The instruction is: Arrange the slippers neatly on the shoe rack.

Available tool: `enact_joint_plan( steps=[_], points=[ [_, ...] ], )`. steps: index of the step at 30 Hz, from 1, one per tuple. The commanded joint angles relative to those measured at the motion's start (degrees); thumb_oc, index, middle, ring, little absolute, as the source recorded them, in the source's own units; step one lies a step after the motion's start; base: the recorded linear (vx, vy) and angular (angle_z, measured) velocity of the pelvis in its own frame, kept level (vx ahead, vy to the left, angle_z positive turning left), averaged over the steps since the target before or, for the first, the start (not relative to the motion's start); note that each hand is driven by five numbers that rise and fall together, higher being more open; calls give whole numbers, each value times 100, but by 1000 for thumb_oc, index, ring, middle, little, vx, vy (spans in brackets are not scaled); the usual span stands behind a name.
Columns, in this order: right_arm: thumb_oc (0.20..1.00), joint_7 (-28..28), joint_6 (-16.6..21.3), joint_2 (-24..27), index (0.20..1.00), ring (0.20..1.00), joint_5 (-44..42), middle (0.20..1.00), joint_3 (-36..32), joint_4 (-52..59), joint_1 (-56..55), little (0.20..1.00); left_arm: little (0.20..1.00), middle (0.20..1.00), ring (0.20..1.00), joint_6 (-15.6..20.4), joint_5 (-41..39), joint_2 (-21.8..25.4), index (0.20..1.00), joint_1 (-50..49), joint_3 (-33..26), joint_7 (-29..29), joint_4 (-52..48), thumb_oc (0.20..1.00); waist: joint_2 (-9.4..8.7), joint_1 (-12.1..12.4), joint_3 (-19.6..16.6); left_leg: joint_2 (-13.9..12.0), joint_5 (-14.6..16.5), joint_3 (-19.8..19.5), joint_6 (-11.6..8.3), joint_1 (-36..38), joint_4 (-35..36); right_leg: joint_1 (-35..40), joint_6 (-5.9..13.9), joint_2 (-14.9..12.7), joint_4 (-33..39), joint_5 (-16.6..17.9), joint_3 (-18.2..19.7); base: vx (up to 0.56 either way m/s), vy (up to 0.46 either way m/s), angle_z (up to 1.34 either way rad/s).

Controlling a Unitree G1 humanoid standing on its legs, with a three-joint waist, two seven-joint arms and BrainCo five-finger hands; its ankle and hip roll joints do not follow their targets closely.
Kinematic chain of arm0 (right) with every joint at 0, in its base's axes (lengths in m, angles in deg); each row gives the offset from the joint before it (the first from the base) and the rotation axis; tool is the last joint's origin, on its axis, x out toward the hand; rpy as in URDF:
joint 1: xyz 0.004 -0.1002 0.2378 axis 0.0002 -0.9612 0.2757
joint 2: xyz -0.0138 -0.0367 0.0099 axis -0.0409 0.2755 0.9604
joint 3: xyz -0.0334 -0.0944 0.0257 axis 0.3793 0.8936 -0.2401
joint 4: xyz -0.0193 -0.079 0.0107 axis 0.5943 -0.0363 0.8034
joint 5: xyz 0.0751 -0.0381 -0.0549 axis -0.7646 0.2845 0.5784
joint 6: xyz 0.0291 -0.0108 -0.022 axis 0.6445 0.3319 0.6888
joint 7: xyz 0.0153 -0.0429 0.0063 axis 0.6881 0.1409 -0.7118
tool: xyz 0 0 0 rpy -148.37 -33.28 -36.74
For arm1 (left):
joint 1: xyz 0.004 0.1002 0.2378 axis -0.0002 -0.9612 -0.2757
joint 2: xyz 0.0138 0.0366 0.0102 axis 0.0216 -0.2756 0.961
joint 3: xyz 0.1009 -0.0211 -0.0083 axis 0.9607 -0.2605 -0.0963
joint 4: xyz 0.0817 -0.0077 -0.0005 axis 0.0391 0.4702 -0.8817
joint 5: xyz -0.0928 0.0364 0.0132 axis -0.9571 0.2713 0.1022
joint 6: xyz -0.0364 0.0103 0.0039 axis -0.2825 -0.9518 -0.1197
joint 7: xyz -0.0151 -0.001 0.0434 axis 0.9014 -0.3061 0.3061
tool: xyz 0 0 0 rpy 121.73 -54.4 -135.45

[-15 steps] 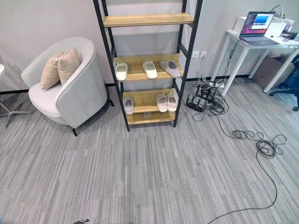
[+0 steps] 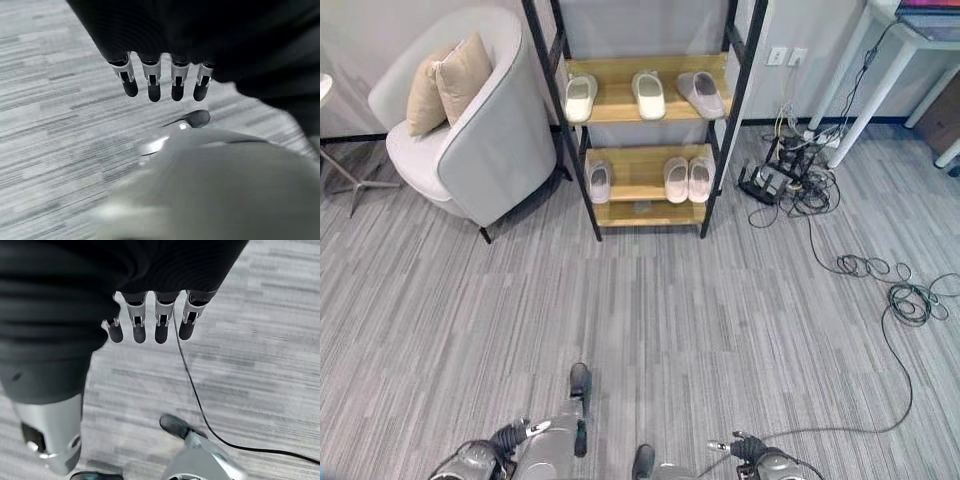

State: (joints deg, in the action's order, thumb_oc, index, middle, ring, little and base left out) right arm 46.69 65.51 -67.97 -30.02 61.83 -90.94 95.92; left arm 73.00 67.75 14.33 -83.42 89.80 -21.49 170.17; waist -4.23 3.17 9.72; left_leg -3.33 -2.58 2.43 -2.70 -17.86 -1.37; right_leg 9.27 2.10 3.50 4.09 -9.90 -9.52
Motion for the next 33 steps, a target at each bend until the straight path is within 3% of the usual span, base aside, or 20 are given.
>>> enact_joint_plan(
  steps=[1, 4, 5, 6, 7, 9, 10, 11, 12, 14, 15, 16, 18, 19, 21, 23, 26, 30, 32, 33],
  points=[
    [1000, -36, 85, 162, 1000, 1000, 84, 1000, 52, 553, -434, 1000, 1000, 1000, 1000, -205, 564, 21, 1000, -83, 214, -46, 383, 1000, -10, -25, -461, -26, -24, 16, 18, 412, -594, 2, 462, -1182, -791, 305, 317, 382, 241, -95],
    [1000, -51, 104, 95, 1000, 1000, 105, 1000, 117, 767, -309, 1000, 1000, 1000, 1000, -183, 550, 146, 1000, -74, 183, -46, 282, 1000, -81, -29, -506, 238, 303, 157, 324, 620, -647, -400, 696, -1452, -1681, 1024, 444, 368, 287, -50],
    [1000, -77, 114, 95, 1000, 1000, 123, 1000, 175, 899, -201, 1000, 1000, 1000, 1000, -166, 446, 198, 1000, -12, 166, -104, 131, 1000, 16, -105, -437, 352, 438, 177, 513, 844, -606, -868, 689, -1620, -2613, 1649, 523, 385, 360, -17],
    [1000, -98, 118, 78, 1000, 1000, 110, 1000, 195, 951, -181, 1000, 1000, 1000, 1000, -147, 411, 226, 1000, 54, 182, -131, 68, 1000, 55, -136, -405, 393, 502, 153, 578, 959, -560, -1007, 668, -1629, -2887, 1783, 510, 376, 341, 14],
    [1000, -116, 137, 64, 1000, 1000, 91, 1000, 200, 977, -155, 1000, 1000, 1000, 1000, -156, 317, 254, 1000, 167, 193, -152, -13, 1000, 131, -177, -388, 407, 562, 105, 628, 1118, -469, -1209, 620, -1624, -3152, 1783, 475, 420, 243, 25],
    [1000, -149, 147, 43, 1000, 1000, 76, 1000, 246, 991, -160, 1000, 1000, 1000, 1000, -103, 175, 266, 1000, 418, 235, -279, -180, 1000, 259, -328, -337, 416, 686, -60, 618, 1579, -254, -1738, 474, -1446, -3097, 1260, 382, 489, 118, 52],
    [1000, -190, 148, 40, 1000, 1000, 103, 1000, 279, 990, -204, 1000, 1000, 1000, 1000, -22, 145, 213, 1000, 504, 339, -343, -339, 1000, 283, -448, -257, 436, 802, -162, 571, 1899, -147, -1801, 449, -1267, -2455, 1004, 297, 425, -65, 61],
    [1000, -197, 162, 43, 1000, 1000, 129, 1000, 293, 986, -232, 1000, 1000, 1000, 1000, 7, 84, 175, 1000, 529, 350, -342, -382, 1000, 268, -484, -238, 452, 849, -206, 541, 1992, -117, -1834, 480, -1226, -2021, 1024, 224, 524, -212, 58],
    [1000, -208, 155, 79, 1000, 1000, 141, 1000, 266, 914, -365, 1000, 1000, 1000, 1000, 46, 47, 34, 1000, 568, 430, -318, -417, 1000, 234, -618, -247, 465, 953, -329, 448, 2214, -47, -1825, 587, -1072, -1052, 1131, 248, 383, -232, 71],
    [1000, -215, 164, 105, 1000, 1000, 144, 1000, 249, 828, -452, 1000, 1000, 1000, 1000, 36, 143, -25, 1000, 479, 450, -338, -355, 1000, 201, -615, -320, 466, 1029, -386, 402, 2254, -176, -1697, 521, -949, -1068, 1074, 426, 320, -244, 117],
    [1000, -206, 157, 128, 1000, 1000, 162, 1000, 247, 776, -482, 1000, 1000, 1000, 1000, 18, 208, -80, 1000, 341, 433, -306, -288, 1000, 194, -560, -397, 430, 986, -478, 293, 2204, -442, -1491, 395, -884, -969, 961, 375, 242, -294, 138],
    [1000, -210, 176, 175, 1000, 1000, 127, 1000, 238, 767, -455, 1000, 1000, 1000, 1000, -4, 253, -128, 1000, 262, 428, -287, -196, 1000, 144, -479, -364, 346, 642, -455, -3, 1830, -1259, -1242, 256, -863, -852, 867, 238, 144, -282, 90],
    [1000, -228, 197, 256, 1000, 1000, 83, 1000, 276, 821, -377, 1000, 1000, 1000, 1000, -41, 268, -127, 1000, 209, 407, -294, -150, 1000, 74, -395, -256, 264, 435, -427, -108, 1259, -2285, -1129, 130, -860, -856, 789, 133, 11, -157, 44],
    [1000, -249, 234, 299, 1000, 1000, 118, 1000, 356, 892, -307, 1000, 1000, 1000, 1000, -60, 256, -154, 1000, 136, 342, -294, -88, 1000, 41, -323, -220, 126, 485, -338, -70, 1104, -2293, -1021, 85, -839, -883, 658, 87, 81, -40, 13],
    [1000, -294, 265, 345, 1000, 1000, 212, 1000, 406, 988, -210, 1000, 1000, 1000, 1000, -68, 248, -155, 1000, 29, 270, -322, -4, 1000, -55, -191, -301, -255, 601, -340, -58, 1265, -1215, -904, 155, -887, -900, 524, 89, 191, 89, -38],
    [1000, -364, 329, 418, 1000, 1000, 199, 1000, 369, 1125, -160, 1000, 1000, 1000, 1000, -66, 248, -137, 1000, 70, 328, -375, 11, 1000, -32, -141, -342, -671, 42, -527, -162, 1272, -199, -758, 231, -896, -856, 428, 160, 240, 300, -52],
    [1000, -245, 441, 478, 1000, 1000, 259, 1000, 398, 1792, -445, 1000, 1000, 1000, 1000, -27, 225, 19, 1000, 51, 207, -354, -12, 1000, -45, -223, -523, -607, 16, -567, -216, 1604, 251, -684, 394, -1052, -817, 578, 293, 177, 325, -58],
    [1000, -287, 472, 62, 1000, 1000, 533, 1000, 622, 2088, -873, 1000, 1000, 1000, 1000, -58, 132, 80, 1000, 28, -7, -450, 9, 1000, -131, -343, -594, -355, 108, -134, -119, 1937, 584, -712, 631, -1319, -579, 904, 536, 43, 276, -49],
    [1000, -421, 415, -1, 1000, 1000, 810, 1000, 732, 2808, -869, 1000, 1000, 1000, 1000, -51, 186, 84, 1000, 7, 0, -525, -1, 1000, -112, -407, -612, -291, 170, -20, -77, 2021, 637, -735, 709, -1400, -499, 995, 605, 5, 202, -32],
    [1000, -356, 417, 66, 1000, 1000, 948, 1000, 820, 3831, -1165, 1000, 1000, 1000, 1000, -40, 249, 70, 1000, -110, -64, -592, -28, 1000, -83, -456, -629, -230, 252, 68, -46, 2069, 637, -753, 768, -1482, -431, 1061, 638, 1, 145, -30]
  ],
)
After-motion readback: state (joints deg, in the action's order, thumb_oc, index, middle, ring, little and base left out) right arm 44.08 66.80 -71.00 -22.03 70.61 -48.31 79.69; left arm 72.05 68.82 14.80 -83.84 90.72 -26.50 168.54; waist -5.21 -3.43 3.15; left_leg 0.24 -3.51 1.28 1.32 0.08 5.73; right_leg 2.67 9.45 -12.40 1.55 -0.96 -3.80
